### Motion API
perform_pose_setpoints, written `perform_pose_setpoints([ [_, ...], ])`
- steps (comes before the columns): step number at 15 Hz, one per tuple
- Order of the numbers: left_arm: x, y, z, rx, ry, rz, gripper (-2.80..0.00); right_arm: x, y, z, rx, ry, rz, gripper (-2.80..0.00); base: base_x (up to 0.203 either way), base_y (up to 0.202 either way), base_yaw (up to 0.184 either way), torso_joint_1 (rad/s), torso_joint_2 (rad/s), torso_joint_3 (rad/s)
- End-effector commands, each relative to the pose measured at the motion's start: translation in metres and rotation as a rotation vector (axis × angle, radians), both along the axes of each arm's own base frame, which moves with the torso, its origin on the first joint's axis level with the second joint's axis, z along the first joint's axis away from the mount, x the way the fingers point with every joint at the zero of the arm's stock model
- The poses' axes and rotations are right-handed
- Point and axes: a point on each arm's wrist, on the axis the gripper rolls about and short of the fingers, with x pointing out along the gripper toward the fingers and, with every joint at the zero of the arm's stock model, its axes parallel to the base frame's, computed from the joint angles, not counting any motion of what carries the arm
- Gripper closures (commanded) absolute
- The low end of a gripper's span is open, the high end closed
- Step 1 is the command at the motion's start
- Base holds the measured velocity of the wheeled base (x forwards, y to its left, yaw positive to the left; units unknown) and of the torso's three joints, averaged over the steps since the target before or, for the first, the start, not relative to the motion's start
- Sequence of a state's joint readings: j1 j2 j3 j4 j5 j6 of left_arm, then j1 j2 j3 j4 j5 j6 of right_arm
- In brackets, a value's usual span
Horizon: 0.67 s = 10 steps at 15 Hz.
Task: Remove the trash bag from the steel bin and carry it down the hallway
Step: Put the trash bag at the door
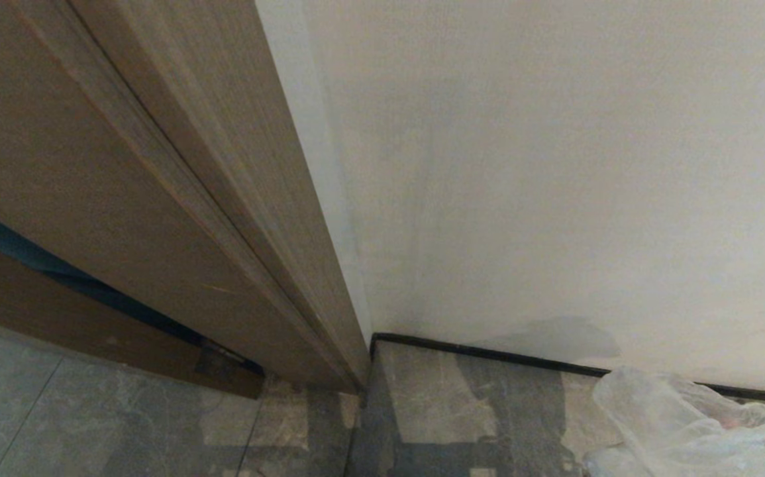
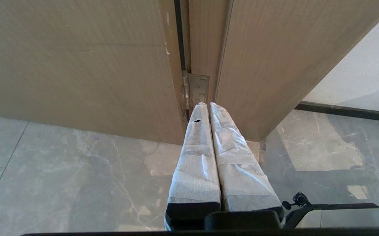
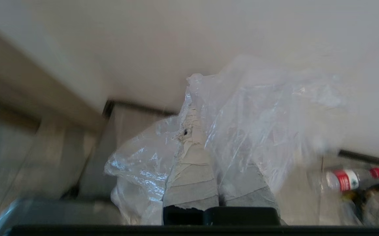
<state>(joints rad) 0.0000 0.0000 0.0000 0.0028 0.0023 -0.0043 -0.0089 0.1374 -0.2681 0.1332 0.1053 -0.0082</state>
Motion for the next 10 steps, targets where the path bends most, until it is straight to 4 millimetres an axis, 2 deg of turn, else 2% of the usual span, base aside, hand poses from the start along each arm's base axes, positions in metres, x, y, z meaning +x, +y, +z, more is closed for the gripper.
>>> perform_pose_setpoints([
  [1,0.0,0.0,0.0,0.0,-0.001,-0.001,0.0,0.006,0.001,0.012,-0.033,0.167,0.031,0.0,0.0,0.0,0.0,0.0,0.0,0.0],
  [5,0.0,0.0,0.0,0.0,-0.001,0.001,0.0,0.02,0.001,0.014,-0.064,0.306,0.048,0.0,0.0,0.0,0.0,0.0,0.0,0.0],
  [10,0.0,0.0,0.0,0.0,-0.001,0.001,0.0,0.054,0.0,0.027,-0.064,0.499,0.048,0.0,0.0,0.0,0.0,0.0,0.0,0.0],
])
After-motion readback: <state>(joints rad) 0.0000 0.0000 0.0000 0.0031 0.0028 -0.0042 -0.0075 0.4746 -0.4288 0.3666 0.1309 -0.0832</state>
